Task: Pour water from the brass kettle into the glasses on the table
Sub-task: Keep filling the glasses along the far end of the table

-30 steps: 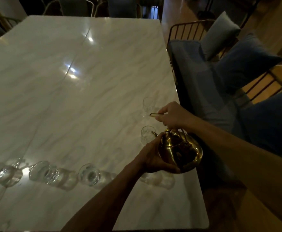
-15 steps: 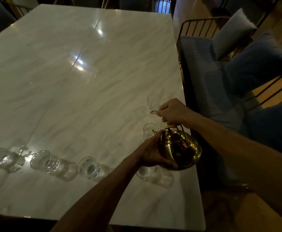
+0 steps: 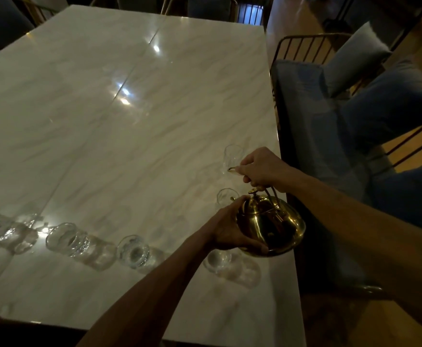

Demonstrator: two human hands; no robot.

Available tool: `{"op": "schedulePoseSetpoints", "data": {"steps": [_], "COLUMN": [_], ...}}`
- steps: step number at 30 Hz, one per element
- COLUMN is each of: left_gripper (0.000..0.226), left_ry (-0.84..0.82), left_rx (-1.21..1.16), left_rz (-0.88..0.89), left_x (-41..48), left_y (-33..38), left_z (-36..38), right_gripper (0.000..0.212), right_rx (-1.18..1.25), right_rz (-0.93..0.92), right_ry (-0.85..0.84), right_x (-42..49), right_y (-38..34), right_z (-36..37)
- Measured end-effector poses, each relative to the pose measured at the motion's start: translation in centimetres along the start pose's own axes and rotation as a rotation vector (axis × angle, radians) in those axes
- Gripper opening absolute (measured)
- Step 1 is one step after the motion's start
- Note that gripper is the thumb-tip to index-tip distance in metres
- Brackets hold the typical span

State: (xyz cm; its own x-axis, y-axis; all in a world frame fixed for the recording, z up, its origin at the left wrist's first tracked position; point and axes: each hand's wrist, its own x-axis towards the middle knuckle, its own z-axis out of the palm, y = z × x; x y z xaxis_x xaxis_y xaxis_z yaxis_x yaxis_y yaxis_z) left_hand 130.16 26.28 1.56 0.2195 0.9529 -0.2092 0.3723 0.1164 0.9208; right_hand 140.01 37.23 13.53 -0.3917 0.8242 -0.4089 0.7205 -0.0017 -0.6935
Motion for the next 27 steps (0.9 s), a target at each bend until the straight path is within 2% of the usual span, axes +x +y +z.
{"op": "schedulePoseSetpoints", "data": {"steps": [18,27], "left_gripper": [0.111,0.105], "left_ry": [-0.004,-0.006], "left_rx": [-0.023,-0.023], "left_rz": [-0.037,-0.033], "left_x": [0.49,0.71], "left_y": [-0.08,0.02], "left_z": [-0.15,-0.24], "right_gripper": [0.022,0.021], "right_rx": [-0.042,-0.027], "right_rz": [-0.002,0.015], "right_ry": [0.013,0.007], "right_x": [0.66,1.02], "right_y": [-0.30,-0.22], "right_z": [-0.01,-0.14]}}
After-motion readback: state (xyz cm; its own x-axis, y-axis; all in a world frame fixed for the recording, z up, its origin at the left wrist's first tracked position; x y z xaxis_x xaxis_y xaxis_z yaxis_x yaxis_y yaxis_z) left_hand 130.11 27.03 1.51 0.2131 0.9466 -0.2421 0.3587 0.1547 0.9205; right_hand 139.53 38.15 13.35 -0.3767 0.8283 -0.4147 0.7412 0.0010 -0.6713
